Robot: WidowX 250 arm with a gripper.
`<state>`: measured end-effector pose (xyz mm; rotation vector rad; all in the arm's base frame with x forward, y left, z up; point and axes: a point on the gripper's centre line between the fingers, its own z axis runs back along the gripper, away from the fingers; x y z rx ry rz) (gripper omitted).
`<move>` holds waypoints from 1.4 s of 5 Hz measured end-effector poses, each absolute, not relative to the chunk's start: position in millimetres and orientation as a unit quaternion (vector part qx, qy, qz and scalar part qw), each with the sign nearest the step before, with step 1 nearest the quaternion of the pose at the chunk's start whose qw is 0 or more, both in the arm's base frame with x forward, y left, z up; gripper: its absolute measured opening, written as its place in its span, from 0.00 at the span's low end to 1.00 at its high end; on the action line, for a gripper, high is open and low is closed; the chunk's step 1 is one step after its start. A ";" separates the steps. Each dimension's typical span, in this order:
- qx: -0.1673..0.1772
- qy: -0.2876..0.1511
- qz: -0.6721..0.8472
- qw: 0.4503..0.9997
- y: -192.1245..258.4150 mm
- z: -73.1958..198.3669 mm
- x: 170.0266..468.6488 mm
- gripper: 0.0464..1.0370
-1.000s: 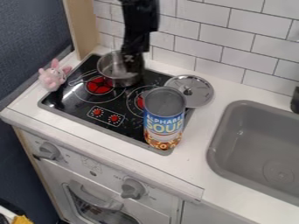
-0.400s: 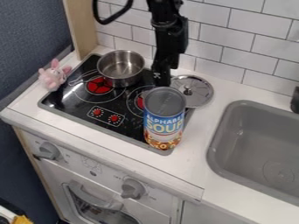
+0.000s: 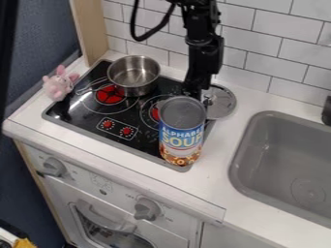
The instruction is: Place the silver lid on the top left side of the burner
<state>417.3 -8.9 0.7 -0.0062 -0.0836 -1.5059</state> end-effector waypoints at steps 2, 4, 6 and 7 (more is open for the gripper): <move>0.004 -0.008 -0.692 0.722 -10.7 -15.5 429.8 0.91; 0.017 -0.010 -0.691 0.723 -14.1 -17.0 433.8 0.32; 0.025 -0.010 -0.691 0.723 -12.6 -19.7 430.1 0.24; 0.036 0.008 -0.694 0.719 -11.2 -17.3 426.2 0.24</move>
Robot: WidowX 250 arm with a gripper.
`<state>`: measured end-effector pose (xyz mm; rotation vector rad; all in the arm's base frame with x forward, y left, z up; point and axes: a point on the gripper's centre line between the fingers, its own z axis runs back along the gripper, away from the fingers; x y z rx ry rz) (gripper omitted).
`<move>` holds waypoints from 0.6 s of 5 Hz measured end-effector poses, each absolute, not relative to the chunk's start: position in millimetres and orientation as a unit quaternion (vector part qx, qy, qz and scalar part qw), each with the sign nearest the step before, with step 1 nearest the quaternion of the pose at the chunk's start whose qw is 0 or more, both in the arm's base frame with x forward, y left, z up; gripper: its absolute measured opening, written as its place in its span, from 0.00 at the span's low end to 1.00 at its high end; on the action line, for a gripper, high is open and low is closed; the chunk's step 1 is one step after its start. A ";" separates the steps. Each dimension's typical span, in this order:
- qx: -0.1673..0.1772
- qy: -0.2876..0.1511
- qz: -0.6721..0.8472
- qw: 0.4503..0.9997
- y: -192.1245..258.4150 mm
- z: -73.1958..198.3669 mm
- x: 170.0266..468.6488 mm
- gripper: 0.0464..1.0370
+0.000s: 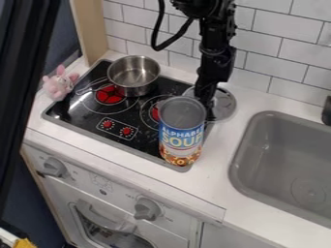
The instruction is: Place the silver lid on the top left side of the burner
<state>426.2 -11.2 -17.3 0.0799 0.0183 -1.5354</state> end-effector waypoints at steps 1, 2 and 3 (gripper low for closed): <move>0.030 0.024 -0.715 0.699 -8.6 -13.4 421.2 0.24; 0.043 0.006 -0.734 0.678 1.8 13.8 423.9 0.24; 0.056 -0.004 -0.737 0.674 17.9 37.0 425.4 0.24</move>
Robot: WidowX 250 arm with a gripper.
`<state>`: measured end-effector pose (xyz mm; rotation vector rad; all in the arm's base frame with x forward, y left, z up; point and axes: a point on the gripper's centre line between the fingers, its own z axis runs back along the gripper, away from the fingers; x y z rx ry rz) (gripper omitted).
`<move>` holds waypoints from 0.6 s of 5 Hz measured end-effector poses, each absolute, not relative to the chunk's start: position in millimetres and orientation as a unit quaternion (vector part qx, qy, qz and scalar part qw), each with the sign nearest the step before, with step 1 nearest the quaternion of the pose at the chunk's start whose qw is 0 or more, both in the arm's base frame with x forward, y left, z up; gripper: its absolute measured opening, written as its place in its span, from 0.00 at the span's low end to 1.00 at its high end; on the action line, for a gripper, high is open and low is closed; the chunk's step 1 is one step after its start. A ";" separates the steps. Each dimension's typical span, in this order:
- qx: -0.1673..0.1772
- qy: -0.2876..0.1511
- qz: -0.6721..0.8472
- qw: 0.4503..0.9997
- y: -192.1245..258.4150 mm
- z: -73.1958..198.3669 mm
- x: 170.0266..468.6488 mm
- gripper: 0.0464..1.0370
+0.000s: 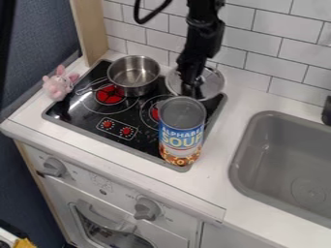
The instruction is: Place the silver lid on the top left side of the burner
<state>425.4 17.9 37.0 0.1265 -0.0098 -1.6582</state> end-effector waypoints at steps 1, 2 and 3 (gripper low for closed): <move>0.063 -0.001 -0.757 0.650 24.5 51.7 421.8 0.24; 0.060 0.015 -0.784 0.617 45.3 68.8 413.2 0.24; 0.049 0.045 -0.808 0.586 72.7 76.7 405.7 0.24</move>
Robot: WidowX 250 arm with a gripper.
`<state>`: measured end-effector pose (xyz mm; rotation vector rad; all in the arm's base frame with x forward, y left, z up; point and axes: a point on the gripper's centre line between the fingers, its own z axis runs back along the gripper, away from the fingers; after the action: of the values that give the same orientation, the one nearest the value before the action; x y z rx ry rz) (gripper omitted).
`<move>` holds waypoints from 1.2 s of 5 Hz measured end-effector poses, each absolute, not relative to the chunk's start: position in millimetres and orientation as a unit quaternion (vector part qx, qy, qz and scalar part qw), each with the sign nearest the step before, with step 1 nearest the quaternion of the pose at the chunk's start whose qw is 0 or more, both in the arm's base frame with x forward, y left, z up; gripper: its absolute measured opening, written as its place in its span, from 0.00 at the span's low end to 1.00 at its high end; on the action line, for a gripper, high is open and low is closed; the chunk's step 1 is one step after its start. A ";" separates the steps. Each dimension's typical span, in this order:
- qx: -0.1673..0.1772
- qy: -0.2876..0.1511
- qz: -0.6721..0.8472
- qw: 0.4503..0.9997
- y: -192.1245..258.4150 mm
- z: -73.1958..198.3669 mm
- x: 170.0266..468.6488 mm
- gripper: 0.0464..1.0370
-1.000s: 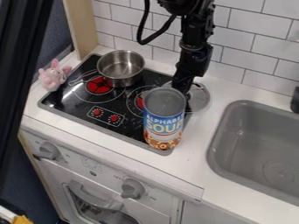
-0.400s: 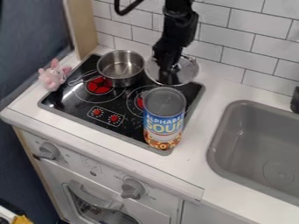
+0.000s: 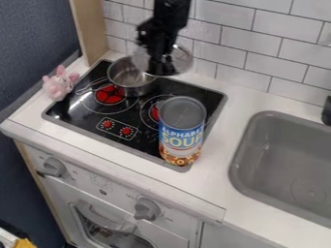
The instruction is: Place the silver lid on the top left side of the burner
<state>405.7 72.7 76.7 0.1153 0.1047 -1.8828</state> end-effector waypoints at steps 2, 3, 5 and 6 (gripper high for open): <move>0.062 0.071 -0.769 0.632 119.3 88.1 400.0 0.24; 0.035 0.061 -0.743 0.666 142.5 68.7 397.9 0.24; -0.007 0.059 -0.723 0.689 154.5 36.4 399.7 0.24; -0.029 0.044 -0.724 0.687 150.4 21.7 399.6 0.24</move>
<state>399.6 150.4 21.7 -0.0645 0.0982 -1.6213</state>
